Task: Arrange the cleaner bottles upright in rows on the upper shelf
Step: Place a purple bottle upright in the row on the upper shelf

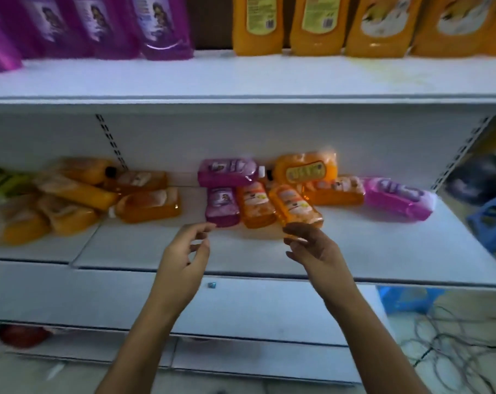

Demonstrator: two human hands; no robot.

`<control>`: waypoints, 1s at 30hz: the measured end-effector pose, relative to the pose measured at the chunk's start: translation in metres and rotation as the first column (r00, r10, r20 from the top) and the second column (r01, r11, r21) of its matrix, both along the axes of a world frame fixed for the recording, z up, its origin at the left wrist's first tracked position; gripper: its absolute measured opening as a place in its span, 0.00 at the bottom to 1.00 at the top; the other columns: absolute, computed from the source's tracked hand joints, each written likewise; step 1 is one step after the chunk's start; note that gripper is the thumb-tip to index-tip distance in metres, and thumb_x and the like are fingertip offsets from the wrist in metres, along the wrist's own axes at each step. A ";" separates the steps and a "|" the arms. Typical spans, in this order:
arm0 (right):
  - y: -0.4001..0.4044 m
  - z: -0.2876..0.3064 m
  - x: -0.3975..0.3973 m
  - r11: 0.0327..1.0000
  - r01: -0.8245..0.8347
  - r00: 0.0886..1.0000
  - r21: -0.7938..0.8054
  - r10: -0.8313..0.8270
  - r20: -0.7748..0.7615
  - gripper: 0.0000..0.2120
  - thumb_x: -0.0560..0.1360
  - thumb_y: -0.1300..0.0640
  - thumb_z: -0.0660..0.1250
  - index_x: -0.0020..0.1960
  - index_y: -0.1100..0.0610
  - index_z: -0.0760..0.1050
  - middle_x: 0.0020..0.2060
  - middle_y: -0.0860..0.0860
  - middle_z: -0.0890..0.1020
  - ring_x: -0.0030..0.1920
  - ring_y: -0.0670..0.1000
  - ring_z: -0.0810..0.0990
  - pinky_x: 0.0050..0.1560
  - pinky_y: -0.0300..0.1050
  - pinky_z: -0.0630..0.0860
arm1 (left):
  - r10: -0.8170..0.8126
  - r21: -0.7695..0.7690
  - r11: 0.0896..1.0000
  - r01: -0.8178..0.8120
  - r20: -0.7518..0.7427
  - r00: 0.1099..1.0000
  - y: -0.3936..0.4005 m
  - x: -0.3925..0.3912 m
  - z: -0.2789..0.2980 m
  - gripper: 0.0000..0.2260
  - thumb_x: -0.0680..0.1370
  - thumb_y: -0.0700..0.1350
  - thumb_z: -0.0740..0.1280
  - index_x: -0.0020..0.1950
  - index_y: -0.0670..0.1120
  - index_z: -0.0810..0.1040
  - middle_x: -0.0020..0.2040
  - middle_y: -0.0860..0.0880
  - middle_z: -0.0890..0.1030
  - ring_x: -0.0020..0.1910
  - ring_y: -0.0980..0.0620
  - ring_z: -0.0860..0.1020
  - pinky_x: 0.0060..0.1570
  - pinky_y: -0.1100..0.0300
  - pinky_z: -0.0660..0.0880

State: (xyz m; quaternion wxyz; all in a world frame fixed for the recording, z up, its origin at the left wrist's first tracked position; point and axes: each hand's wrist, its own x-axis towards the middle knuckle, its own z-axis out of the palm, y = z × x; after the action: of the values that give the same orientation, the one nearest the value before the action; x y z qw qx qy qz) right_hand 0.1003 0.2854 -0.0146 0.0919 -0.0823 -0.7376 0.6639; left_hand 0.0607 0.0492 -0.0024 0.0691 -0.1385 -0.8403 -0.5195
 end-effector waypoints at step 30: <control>-0.086 -0.001 -0.251 0.933 0.359 0.905 0.021 -0.353 0.238 0.34 0.72 0.47 0.75 0.73 0.49 0.65 0.67 0.56 0.73 0.61 0.59 0.78 0.54 0.60 0.82 | -0.442 -0.568 0.776 0.274 -0.179 0.879 0.004 -0.282 -0.038 0.29 0.72 0.46 0.62 0.71 0.37 0.70 0.71 0.36 0.71 0.68 0.33 0.68 0.69 0.49 0.59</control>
State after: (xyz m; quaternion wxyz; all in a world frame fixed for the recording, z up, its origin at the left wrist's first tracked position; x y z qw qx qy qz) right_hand -0.1509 0.1990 -0.0154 0.1216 -0.2952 -0.7082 0.6297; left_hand -0.2217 0.0530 -0.0400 0.0549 -0.3892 -0.8863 -0.2449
